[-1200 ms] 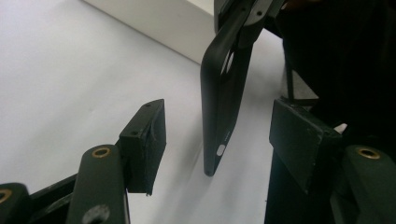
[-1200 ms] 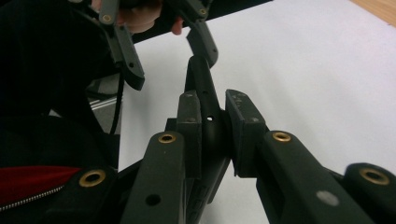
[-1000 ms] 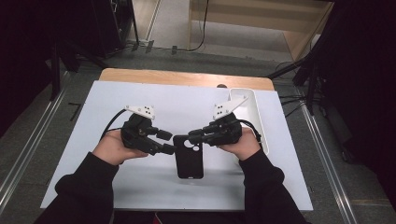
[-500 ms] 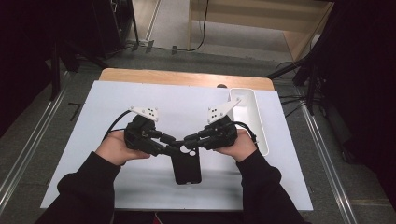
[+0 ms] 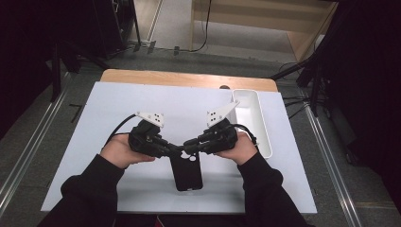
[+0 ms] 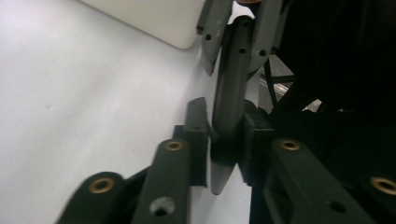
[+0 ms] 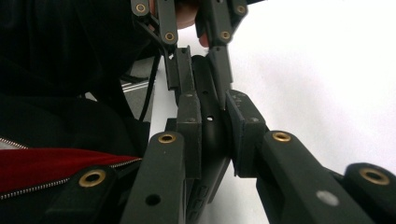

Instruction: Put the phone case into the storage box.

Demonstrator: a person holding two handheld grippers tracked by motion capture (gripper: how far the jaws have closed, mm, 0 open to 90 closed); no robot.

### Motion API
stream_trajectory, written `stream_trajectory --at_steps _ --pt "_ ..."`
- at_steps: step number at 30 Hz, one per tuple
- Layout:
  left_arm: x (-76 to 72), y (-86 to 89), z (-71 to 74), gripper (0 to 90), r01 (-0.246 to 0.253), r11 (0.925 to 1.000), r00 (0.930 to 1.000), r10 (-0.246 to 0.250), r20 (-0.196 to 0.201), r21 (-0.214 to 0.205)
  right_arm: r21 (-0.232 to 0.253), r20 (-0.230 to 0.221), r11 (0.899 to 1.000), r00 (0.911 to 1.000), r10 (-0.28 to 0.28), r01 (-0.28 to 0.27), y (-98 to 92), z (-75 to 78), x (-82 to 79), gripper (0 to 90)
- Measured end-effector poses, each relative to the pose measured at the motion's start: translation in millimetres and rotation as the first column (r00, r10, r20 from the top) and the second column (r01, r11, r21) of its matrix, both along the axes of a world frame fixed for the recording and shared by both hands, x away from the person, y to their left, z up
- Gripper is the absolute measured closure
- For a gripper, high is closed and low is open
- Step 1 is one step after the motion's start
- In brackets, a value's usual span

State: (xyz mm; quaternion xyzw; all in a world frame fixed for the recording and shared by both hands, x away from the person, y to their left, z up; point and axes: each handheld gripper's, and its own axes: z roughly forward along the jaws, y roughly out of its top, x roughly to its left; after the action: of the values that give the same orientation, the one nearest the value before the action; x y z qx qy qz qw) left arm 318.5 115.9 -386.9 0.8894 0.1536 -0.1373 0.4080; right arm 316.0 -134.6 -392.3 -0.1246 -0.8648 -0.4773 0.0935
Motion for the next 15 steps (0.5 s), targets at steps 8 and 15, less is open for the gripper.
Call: stream_trajectory --at_steps 8,15 --pt "-0.9 -1.6 0.1 78.7 0.013 0.9998 0.9998 -0.013 -0.014 0.017 0.006 -0.029 1.000 0.9995 0.013 -0.012 -0.9 -1.6 1.7 74.7" --pt "0.5 -0.5 1.1 79.0 0.005 0.9998 0.9994 -0.004 -0.034 0.018 0.004 -0.056 1.000 0.9984 0.005 -0.005 -0.3 -2.1 3.1 73.7"
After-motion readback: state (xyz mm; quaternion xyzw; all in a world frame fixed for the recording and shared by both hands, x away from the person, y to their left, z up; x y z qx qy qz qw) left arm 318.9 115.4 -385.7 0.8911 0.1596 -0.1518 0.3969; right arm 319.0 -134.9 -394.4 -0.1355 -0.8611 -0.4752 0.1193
